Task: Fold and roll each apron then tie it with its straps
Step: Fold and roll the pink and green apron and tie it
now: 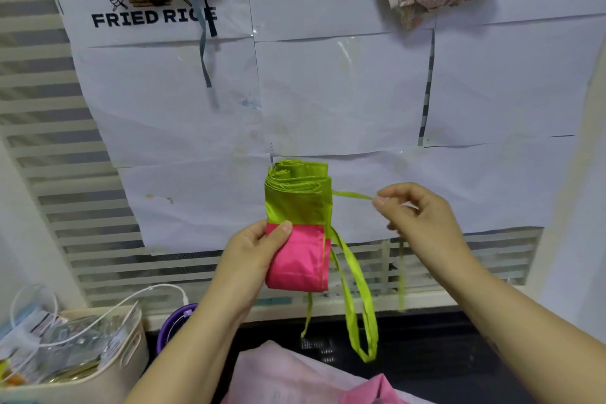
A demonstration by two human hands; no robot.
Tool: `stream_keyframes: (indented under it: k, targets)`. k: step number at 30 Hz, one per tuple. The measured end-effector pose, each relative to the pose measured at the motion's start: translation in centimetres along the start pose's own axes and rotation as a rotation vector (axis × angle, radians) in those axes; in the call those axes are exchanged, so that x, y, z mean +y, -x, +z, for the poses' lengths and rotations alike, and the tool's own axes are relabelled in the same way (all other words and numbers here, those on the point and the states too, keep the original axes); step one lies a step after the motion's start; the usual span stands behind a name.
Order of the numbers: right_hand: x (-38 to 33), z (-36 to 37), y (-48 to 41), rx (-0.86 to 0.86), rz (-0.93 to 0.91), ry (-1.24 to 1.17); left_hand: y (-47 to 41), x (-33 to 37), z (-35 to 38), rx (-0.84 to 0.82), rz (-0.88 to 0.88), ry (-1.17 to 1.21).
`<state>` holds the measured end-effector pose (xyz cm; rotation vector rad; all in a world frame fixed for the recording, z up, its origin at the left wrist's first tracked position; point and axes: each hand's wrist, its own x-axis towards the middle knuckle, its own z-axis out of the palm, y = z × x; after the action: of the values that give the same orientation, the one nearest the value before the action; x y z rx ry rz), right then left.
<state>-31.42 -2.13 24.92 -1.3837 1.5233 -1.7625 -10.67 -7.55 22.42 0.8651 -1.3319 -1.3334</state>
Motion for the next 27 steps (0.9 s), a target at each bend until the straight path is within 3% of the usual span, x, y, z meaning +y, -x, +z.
stream_keyframes:
  k: [3, 7, 9, 15, 19, 23, 27]
  targets:
    - [0.5, -1.0, -0.5, -0.037, 0.083, 0.113, -0.2, 0.1, -1.0, 0.066, 0.091, -0.22]
    - [0.3, 0.3, 0.7, -0.528, 0.357, -0.083, -0.5, -0.1, -0.8, 0.174, 0.193, -0.44]
    - [0.8, 1.8, 2.1, -0.683, 0.409, -0.093, -0.6, -0.1, -0.4, 0.184, 0.171, -0.442]
    - [4.0, 5.0, 4.2, -0.425, 0.449, -0.427, -0.5, -0.3, -0.1, 0.166, 0.045, -0.129]
    - [4.5, 5.4, 4.2, -0.515, 0.239, -0.232, -0.3, -0.3, -0.3, 0.098, 0.034, 0.081]
    - [4.3, 5.0, 3.4, -0.567, 0.111, -0.043, 0.2, -0.1, -0.6, 0.007, 0.031, 0.102]
    - [4.3, 4.4, 2.7, -0.581, 0.052, -0.002, 0.5, 0.0, -0.8, -0.049, -0.005, 0.154]
